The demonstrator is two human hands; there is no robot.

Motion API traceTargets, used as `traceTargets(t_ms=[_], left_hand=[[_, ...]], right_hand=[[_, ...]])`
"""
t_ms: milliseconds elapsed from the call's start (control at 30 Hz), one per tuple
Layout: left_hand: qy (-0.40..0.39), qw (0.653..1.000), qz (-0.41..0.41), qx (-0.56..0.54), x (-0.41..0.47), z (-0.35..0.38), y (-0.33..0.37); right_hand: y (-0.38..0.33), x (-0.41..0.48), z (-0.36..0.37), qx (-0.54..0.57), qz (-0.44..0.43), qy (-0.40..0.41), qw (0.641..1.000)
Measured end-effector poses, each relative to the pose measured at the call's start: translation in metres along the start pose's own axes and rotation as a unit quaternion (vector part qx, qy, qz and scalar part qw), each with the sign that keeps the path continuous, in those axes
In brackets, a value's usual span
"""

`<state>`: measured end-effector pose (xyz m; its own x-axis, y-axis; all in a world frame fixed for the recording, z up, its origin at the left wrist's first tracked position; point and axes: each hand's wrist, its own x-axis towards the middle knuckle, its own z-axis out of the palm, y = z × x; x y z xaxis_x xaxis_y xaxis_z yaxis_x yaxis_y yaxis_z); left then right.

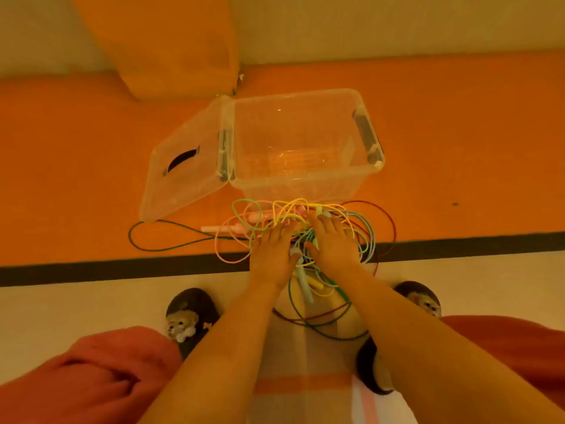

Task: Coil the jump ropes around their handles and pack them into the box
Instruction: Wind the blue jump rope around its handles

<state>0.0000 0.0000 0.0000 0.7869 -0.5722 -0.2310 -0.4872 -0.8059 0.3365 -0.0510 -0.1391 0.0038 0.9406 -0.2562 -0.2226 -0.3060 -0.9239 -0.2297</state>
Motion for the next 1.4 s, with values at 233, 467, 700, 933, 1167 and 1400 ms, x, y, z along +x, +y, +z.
traceTargets(t_ms=[233, 467, 700, 933, 1167, 1400], left_hand=[[-0.044, 0.991, -0.085, -0.096, 0.024, 0.071, -0.002], [-0.075, 0.925, -0.24, -0.286, 0.045, 0.102, -0.004], [-0.148, 0.878, -0.304, -0.339, 0.053, 0.102, -0.006], [-0.136, 0.871, -0.263, -0.393, 0.05, 0.092, 0.002], [-0.045, 0.875, -0.185, -0.445, 0.044, 0.039, 0.012], [0.023, 0.867, -0.102, -0.487, 0.024, -0.051, 0.039]], right_hand=[[0.048, 0.013, 0.057, 0.024, 0.092, -0.057, 0.994], [0.07, 0.016, 0.092, 0.127, 0.189, -0.07, 0.971], [0.071, 0.025, 0.103, 0.175, 0.215, -0.051, 0.959], [0.052, 0.019, 0.092, 0.335, 0.174, -0.027, 0.926], [0.044, 0.009, 0.05, 0.38, 0.147, 0.037, 0.912], [0.003, -0.011, -0.028, 0.306, 0.076, 0.087, 0.945]])
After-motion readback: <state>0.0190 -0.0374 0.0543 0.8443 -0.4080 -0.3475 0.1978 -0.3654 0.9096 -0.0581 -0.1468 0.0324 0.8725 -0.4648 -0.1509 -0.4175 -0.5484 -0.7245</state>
